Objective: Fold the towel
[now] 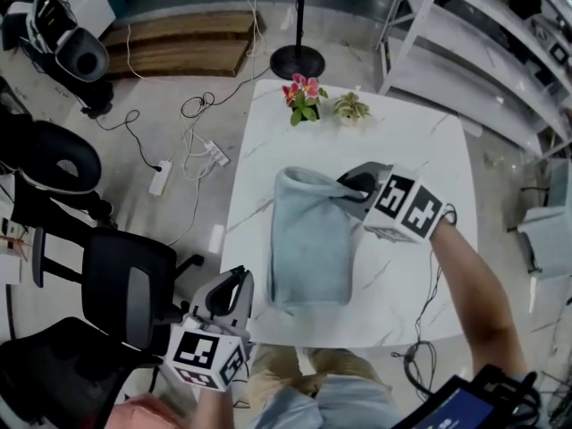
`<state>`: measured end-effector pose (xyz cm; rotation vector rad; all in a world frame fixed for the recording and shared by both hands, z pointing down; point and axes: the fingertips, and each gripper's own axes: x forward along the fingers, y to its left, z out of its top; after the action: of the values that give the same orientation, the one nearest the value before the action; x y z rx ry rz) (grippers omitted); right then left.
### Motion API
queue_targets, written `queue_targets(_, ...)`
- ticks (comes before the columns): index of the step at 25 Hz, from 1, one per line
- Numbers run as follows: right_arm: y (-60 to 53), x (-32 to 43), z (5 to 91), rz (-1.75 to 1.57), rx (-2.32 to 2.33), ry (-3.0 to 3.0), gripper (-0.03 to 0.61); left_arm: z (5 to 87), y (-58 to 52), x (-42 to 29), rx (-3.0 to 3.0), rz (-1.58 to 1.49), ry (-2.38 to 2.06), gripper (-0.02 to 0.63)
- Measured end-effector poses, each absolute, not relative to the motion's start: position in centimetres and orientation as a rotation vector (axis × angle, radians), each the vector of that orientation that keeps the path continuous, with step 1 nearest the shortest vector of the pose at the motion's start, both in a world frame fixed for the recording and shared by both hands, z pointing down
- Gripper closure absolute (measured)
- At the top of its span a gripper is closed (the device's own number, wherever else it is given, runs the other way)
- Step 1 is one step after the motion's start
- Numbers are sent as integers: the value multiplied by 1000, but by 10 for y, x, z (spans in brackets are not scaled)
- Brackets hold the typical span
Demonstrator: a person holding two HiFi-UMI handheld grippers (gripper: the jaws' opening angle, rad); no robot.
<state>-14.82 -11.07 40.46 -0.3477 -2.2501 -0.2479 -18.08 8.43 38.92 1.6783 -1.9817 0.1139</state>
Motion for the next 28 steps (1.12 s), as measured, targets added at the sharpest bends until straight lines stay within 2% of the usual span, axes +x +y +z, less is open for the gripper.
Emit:
queue_targets(14,-32,-104,374,-744,-311,-2370,503,370,111,-145,1670,105,-2065,583)
queue_targets(28,32,-71,456,-1214,-227,-2217,494,388,142,-121,1614,131,-2076,583)
